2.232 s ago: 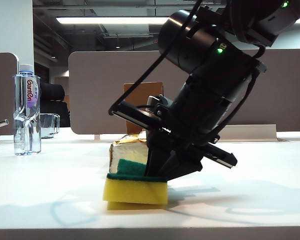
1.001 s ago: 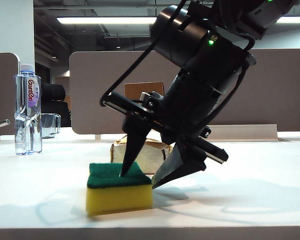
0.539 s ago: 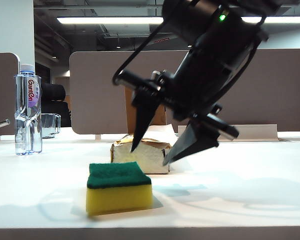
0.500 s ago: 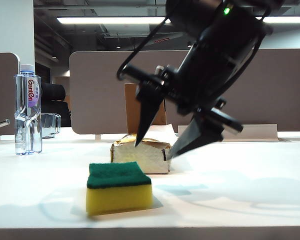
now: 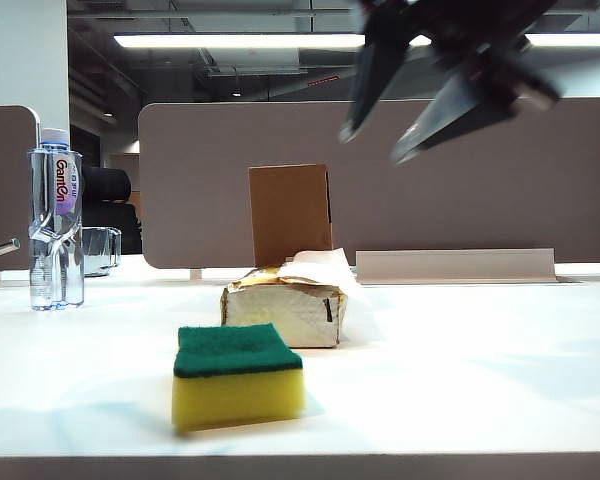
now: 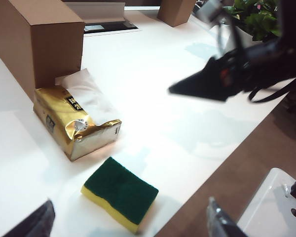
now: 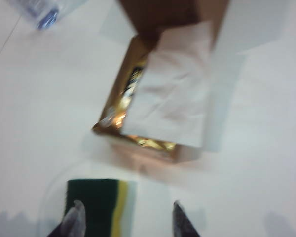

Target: Move the sponge from right to left to wipe the table, avoiding obstacles on the table, and finally reaching the bottle of mineral water.

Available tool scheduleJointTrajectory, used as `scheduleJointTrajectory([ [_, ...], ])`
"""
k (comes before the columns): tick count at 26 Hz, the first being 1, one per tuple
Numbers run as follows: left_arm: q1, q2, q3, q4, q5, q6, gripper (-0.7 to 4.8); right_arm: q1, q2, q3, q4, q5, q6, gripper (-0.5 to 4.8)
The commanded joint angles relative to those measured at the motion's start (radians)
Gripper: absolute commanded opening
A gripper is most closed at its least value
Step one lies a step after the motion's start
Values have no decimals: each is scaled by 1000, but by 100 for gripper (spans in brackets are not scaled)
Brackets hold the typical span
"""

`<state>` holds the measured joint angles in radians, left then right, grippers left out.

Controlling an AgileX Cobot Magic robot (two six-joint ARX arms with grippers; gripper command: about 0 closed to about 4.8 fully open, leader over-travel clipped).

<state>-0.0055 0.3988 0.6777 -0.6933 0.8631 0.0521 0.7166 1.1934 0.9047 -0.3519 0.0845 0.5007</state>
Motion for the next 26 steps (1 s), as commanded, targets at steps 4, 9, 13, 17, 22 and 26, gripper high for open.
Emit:
scheduleJointTrajectory([
  [4, -19, 0, 7, 3, 2, 0, 400, -200, -140, 5, -124, -177, -69, 229],
  [9, -32, 0, 7, -9, -7, 0, 400, -318, -216, 5, -273, -218, -151, 229],
  [13, -32, 2, 7, -21, -67, 0, 400, -376, -288, 5, -419, -271, -183, 229],
  [17, -41, 22, 6, -68, -92, -26, 404, -379, -362, 5, -517, -289, -188, 229],
  [22, -72, 85, 6, -104, -92, -34, 405, -379, -436, 5, -571, -288, -187, 229],
  [26, -89, 147, 6, -103, -98, -33, 405, -379, -478, 5, -602, -288, -187, 229],
])
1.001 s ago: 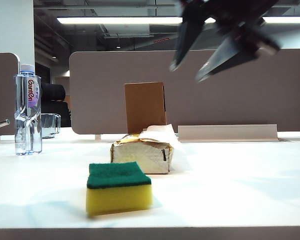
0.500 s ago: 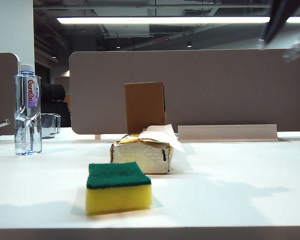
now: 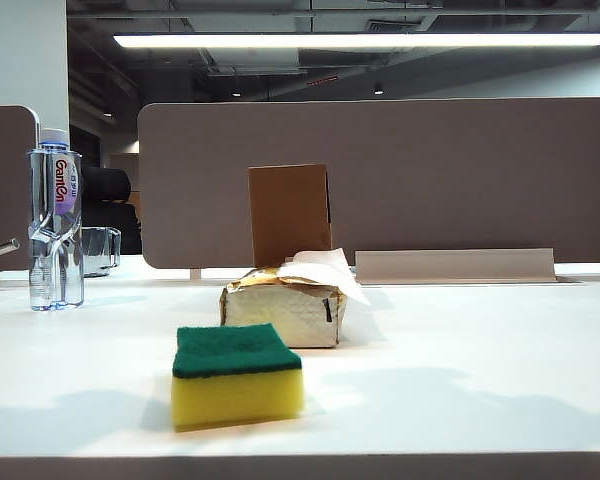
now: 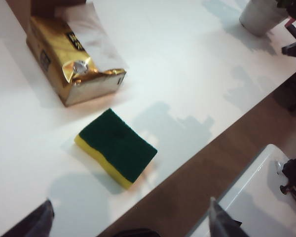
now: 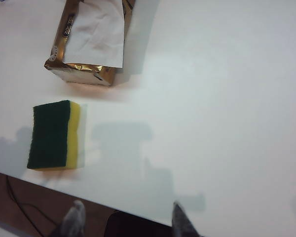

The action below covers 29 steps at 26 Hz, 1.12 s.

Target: Move the sponge from right to left to wipe the table, avoiding obstacles on the table, and finally reaching the bottle of mineral water.

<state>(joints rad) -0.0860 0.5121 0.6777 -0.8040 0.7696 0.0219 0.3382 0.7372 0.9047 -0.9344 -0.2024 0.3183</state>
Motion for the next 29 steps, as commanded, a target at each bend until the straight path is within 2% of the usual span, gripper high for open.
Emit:
scheduleJointTrajectory([
  [1, -8, 49, 6, 10, -8, -3, 405, -1, -31, 5, -32, -1, -4, 229],
  [12, -8, 304, 6, 25, -6, 31, 409, -1, -40, 5, -78, -3, -5, 230],
  [13, -12, 356, 6, 35, -6, 31, 444, -1, -40, 5, -79, -3, -5, 230],
  [14, -26, 407, 6, 48, -6, 31, 479, -1, -40, 5, -79, -3, -5, 229],
  [19, -82, 518, 6, 105, -11, 31, 479, -1, -40, 5, -80, -3, -6, 230],
  [23, -179, 602, 6, 231, -56, 24, 479, -1, -40, 5, -80, -3, -6, 229],
  [25, -232, 639, 6, 299, -95, -14, 479, -1, -40, 5, -80, -3, -6, 229],
  [29, -278, 702, 6, 370, -96, -64, 479, -1, -40, 5, -81, -3, -6, 229],
])
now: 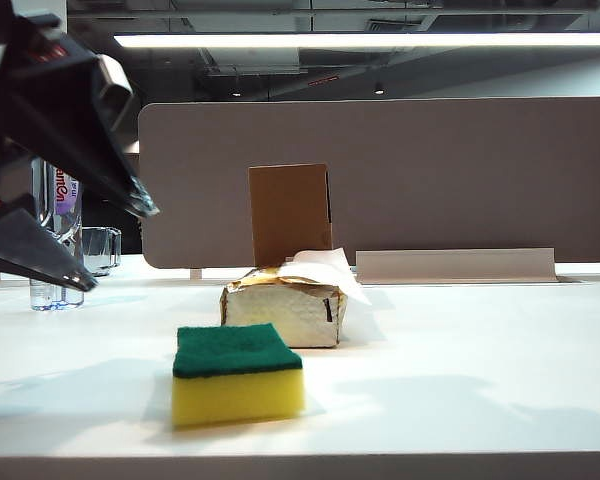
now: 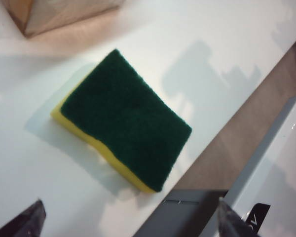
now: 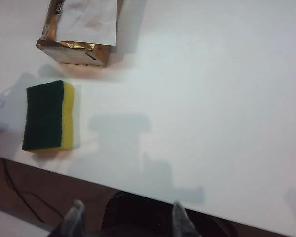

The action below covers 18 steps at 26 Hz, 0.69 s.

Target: Move the sponge from right to left to wipe the table, avoiding obstacles on the table, and finally reaching the bottle of mineral water.

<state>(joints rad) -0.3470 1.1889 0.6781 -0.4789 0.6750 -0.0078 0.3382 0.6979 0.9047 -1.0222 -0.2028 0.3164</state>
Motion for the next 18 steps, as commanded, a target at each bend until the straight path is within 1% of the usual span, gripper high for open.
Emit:
scheduleJointTrajectory([
  [1, -23, 39, 6, 54, -2, -34, 479, -1, -1, 5, 6, -2, -4, 229],
  [5, -76, 120, 6, 93, -7, -34, 479, -1, -1, 5, 0, -2, -8, 229],
  [9, -101, 159, 6, 138, -7, -44, 479, -1, -1, 5, -2, -2, -8, 229],
  [13, -114, 193, 6, 190, -8, -79, 479, -1, -1, 5, -4, -2, -8, 229],
  [18, -125, 226, 6, 226, -10, -80, 479, -1, -1, 5, -7, -2, -7, 229],
])
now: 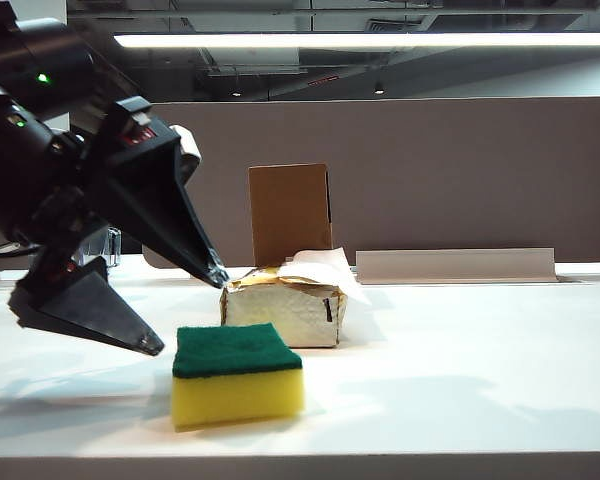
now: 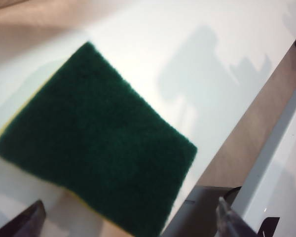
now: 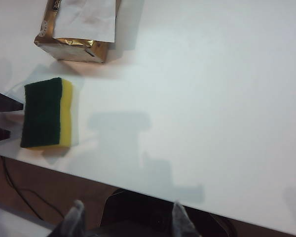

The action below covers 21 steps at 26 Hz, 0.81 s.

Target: Move the sponge from right to left to wipe the table, avoiding obstacles on the table, and finally reaching the bottle of mineral water.

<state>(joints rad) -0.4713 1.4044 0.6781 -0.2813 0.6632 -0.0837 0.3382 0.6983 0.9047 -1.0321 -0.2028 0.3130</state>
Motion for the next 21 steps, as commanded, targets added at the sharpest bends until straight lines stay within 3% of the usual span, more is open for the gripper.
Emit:
scheduleJointTrajectory([
  [1, -1, 18, 6, 34, 2, -5, 479, -1, -1, 5, 3, -3, -4, 229],
  [8, -1, 89, 6, 67, -13, -8, 479, -1, -1, 5, -15, -2, -4, 229],
  [14, -10, 114, 6, 142, -16, -64, 479, -1, -1, 5, -19, -2, -4, 229],
  [21, -88, 169, 6, 170, -39, -66, 479, -1, -1, 5, -19, 1, -4, 229],
])
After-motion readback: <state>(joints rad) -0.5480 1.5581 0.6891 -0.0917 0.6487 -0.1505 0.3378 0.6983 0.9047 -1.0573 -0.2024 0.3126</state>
